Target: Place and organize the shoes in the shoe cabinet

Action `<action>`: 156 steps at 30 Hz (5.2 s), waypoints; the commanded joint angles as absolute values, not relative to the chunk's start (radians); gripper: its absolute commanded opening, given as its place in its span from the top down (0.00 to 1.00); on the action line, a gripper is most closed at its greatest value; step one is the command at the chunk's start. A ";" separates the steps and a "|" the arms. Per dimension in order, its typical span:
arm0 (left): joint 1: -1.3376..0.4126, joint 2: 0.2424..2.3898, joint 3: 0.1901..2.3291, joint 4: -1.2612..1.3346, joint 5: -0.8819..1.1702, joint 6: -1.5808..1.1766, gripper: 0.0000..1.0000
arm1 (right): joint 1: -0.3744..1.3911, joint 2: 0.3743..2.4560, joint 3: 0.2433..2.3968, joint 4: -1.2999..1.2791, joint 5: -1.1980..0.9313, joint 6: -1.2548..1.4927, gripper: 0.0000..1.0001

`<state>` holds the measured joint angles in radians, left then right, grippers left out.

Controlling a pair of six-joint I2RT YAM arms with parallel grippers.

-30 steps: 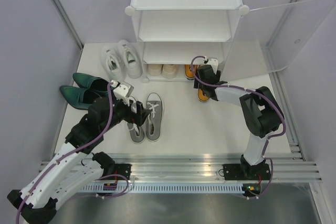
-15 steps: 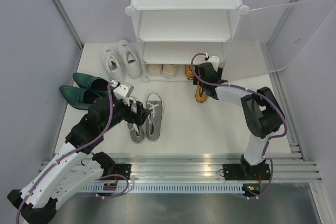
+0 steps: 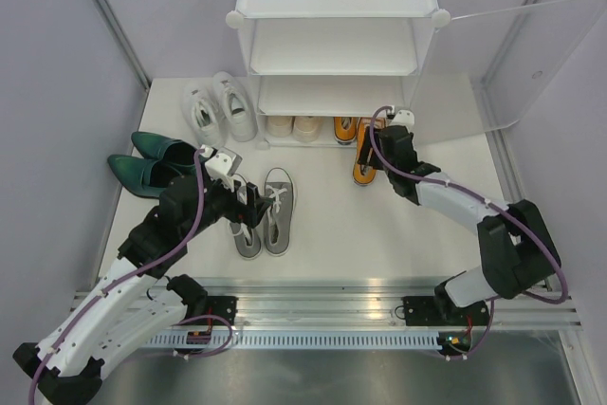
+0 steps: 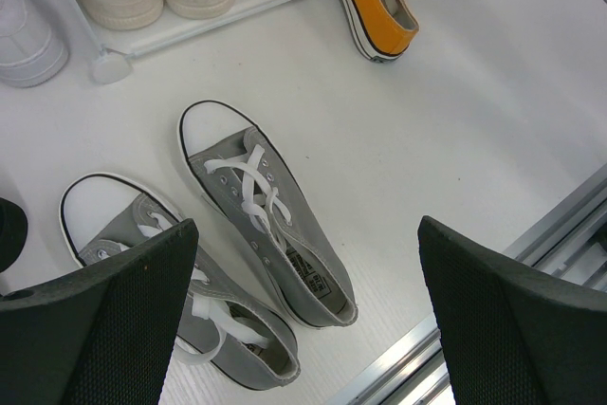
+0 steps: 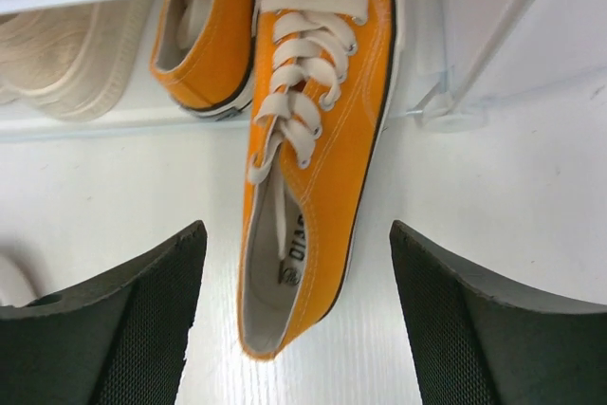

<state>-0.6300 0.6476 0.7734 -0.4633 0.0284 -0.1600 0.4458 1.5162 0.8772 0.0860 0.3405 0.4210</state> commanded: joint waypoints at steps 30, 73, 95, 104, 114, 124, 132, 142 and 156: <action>-0.634 0.646 0.807 -0.453 0.011 -0.143 0.00 | 0.675 1.686 0.775 0.075 0.537 0.732 0.61; -0.634 0.647 0.811 -0.451 0.037 -0.144 0.00 | 0.469 1.792 1.019 0.098 0.457 0.546 0.71; -0.634 0.661 0.810 -0.453 0.028 -0.143 0.00 | 0.442 1.807 1.065 0.187 0.440 0.465 0.71; -0.634 0.664 0.810 -0.451 0.026 -0.141 0.00 | 0.426 1.832 1.080 0.187 0.437 0.460 0.71; -0.634 0.667 0.810 -0.453 0.025 -0.141 0.00 | 0.396 1.838 1.101 0.212 0.434 0.437 0.70; -0.632 0.670 0.810 -0.451 0.023 -0.140 0.00 | 0.391 1.830 1.097 0.247 0.379 0.423 0.68; -0.634 0.672 0.810 -0.453 0.028 -0.141 0.00 | 0.391 1.743 1.003 0.262 0.376 0.446 0.46; -0.634 0.675 0.811 -0.451 0.032 -0.141 0.00 | 0.399 1.632 0.900 0.340 0.322 0.462 0.41; -0.632 0.695 0.811 -0.453 0.026 -0.140 0.00 | 0.416 1.788 0.946 0.574 0.239 0.384 0.45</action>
<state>-0.6300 0.6891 0.7734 -0.4702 0.0280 -0.1600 0.4103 1.7599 0.9100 0.4606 0.2665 0.4164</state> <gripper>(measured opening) 0.993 0.552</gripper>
